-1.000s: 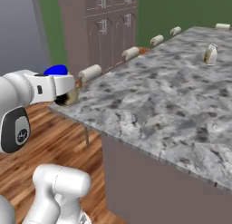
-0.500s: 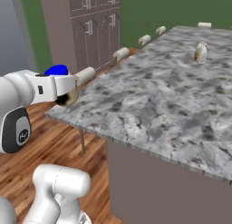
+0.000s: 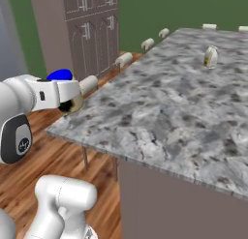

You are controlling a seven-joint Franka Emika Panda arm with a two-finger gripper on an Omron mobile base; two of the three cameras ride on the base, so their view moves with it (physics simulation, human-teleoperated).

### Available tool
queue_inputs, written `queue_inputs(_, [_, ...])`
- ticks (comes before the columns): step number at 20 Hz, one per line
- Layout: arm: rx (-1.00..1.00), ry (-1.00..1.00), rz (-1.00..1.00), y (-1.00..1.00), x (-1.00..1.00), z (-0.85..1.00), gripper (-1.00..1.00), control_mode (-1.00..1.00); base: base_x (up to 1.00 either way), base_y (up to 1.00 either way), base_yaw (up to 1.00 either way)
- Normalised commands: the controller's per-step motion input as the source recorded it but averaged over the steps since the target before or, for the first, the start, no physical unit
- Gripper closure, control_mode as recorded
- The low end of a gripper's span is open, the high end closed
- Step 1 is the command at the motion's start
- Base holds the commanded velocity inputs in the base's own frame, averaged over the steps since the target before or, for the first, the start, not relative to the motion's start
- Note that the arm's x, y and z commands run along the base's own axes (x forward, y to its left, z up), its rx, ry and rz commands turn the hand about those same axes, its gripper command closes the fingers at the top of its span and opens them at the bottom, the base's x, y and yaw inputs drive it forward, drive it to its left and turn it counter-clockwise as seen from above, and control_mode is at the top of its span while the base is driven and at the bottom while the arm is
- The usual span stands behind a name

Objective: Move the ketchup and mayonnaise from the cabinet to the dining counter.

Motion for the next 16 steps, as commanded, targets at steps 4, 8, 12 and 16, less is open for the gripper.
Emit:
queue_inputs(4, [0.00, 0.00, 0.00, 0.00, 0.00, 0.00, 1.00, 1.00, 0.56, 0.26, -0.15])
queue_inputs(8, [0.00, 0.00, 0.00, 0.00, 0.00, 0.00, 1.00, 1.00, 0.53, 0.26, -0.16])
queue_inputs(12, [0.00, 0.00, 0.00, 0.00, 0.00, 0.00, 1.00, 1.00, 0.51, 0.21, -0.17])
queue_inputs(16, [0.00, 0.00, 0.00, 0.00, 0.00, 0.00, 1.00, 1.00, 0.46, 0.16, -0.17])
